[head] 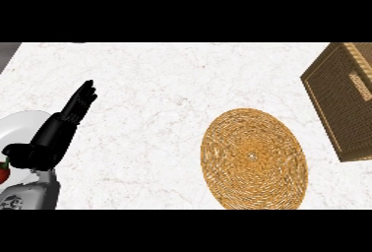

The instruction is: Pick the pear from the placemat and place it in the basket

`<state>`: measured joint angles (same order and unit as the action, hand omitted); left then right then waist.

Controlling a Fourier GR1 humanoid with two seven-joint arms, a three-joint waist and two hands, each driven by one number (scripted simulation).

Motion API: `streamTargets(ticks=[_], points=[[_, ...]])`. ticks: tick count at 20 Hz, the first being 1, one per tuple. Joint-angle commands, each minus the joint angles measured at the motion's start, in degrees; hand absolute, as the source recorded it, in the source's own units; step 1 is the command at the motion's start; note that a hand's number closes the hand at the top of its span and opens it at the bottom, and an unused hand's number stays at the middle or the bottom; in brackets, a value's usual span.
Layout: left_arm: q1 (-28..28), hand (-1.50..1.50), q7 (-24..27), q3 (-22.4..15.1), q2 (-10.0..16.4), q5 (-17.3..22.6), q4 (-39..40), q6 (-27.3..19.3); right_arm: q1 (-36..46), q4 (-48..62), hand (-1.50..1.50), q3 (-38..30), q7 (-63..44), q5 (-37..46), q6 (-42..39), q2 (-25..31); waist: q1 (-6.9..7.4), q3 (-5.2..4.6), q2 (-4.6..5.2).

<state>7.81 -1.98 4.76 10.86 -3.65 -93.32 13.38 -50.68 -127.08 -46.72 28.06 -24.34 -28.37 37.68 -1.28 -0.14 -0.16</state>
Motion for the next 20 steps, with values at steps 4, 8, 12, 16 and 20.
streamTargets(ticks=[4,8,12,16,20], points=[[1.7,0.00,-2.1,0.0,0.4,1.3,-0.6,1.6,9.1,-0.2,1.50,-5.8,-19.4,-11.6,4.4,7.3,1.67,0.07,0.27],[3.8,0.00,-1.3,-0.4,-0.5,0.4,1.5,0.6,17.4,0.0,1.50,-2.9,-30.0,-11.8,13.7,12.2,2.02,0.06,0.39],[1.0,0.00,2.2,-0.9,-0.2,-0.6,1.5,1.3,26.1,4.7,1.50,1.9,-37.4,-10.9,20.9,17.1,2.62,0.08,0.44],[3.0,0.00,-0.6,-2.2,-2.1,-1.3,0.9,-0.3,36.3,11.9,1.50,7.5,-42.0,-10.4,28.3,22.3,3.50,0.07,0.68],[3.1,0.00,2.8,-2.8,-2.1,-3.6,4.4,-0.8,44.1,25.5,1.50,13.6,-36.5,-4.7,26.5,24.2,2.78,0.14,0.60]])
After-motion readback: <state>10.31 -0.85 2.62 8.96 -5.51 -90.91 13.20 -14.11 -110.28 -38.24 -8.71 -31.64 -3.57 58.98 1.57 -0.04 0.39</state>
